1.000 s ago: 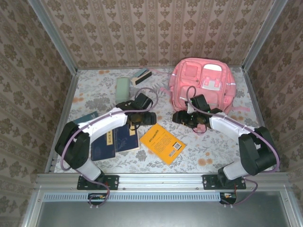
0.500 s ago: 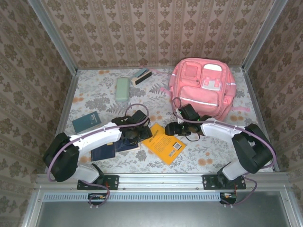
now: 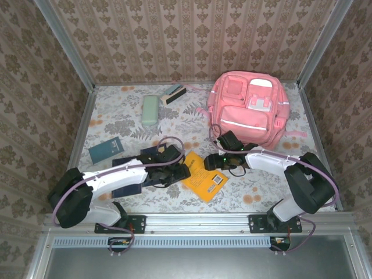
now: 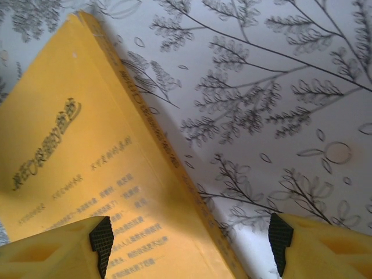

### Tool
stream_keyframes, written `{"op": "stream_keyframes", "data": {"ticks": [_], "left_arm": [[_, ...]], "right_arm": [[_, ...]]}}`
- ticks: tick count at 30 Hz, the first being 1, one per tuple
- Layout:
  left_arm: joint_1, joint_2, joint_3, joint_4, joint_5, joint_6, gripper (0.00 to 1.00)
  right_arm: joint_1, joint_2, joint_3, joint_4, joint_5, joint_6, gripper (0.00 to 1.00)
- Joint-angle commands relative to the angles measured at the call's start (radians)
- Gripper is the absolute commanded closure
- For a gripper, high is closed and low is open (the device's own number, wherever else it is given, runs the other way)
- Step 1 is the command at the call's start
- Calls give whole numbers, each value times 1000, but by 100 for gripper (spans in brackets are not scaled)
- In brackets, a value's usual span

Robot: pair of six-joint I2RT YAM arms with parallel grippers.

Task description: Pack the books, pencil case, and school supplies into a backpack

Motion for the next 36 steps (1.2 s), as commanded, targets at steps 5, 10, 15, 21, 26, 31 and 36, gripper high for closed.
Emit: {"op": "stream_keyframes", "data": {"ticks": [5,10,15,21,26,31,36], "left_arm": [[-72,76,0,103,-70,-149,47],[-116,190,46,51,-94,-211,57],[-134,230,67,-11,-127,-230,65],[-79,273,98,-35,-141,-97,76],[9,295,158,-113,-160,67,77],[70,287,177,-134,-153,175,78],[68,318,154,-57,-93,180,80]], "right_arm": [[-8,-6,-21,-21,-26,-35,26],[-8,31,-32,12,-59,-18,26],[-6,43,-37,18,-68,-20,27],[-3,68,-42,39,-167,5,30],[5,50,-48,49,-215,24,30],[8,39,-52,81,-232,39,30],[8,102,-69,199,-321,146,31]]}}
